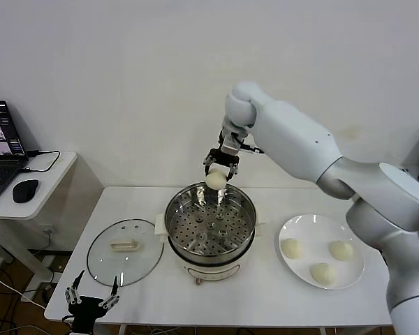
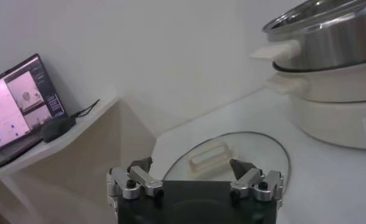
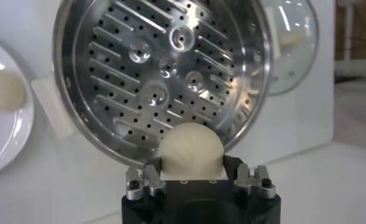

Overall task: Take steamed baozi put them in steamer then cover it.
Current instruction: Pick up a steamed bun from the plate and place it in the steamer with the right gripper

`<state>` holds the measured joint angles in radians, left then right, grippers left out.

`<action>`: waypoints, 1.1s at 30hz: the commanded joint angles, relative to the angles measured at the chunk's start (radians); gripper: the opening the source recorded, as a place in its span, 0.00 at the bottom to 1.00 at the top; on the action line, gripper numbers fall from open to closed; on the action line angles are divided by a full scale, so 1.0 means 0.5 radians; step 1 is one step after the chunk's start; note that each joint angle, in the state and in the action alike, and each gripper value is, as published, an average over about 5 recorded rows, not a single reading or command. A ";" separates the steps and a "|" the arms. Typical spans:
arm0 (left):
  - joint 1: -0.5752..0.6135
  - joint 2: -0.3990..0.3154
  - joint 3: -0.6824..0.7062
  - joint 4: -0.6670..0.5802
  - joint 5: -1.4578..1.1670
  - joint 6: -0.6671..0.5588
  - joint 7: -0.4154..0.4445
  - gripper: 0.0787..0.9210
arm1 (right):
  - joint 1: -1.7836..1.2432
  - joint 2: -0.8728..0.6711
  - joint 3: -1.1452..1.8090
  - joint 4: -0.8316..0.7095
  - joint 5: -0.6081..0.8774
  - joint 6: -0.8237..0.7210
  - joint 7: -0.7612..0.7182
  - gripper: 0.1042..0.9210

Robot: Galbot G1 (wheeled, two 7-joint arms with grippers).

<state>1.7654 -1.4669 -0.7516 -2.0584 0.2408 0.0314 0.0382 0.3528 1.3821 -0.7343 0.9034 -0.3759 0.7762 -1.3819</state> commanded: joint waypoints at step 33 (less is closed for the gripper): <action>0.003 -0.030 0.009 0.024 -0.024 0.004 -0.001 0.88 | -0.271 0.137 0.045 -0.170 -0.399 0.041 0.226 0.69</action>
<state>1.7670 -1.4822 -0.7479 -2.0475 0.2291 0.0338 0.0382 0.2258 1.4464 -0.7132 0.8246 -0.5571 0.8095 -1.2844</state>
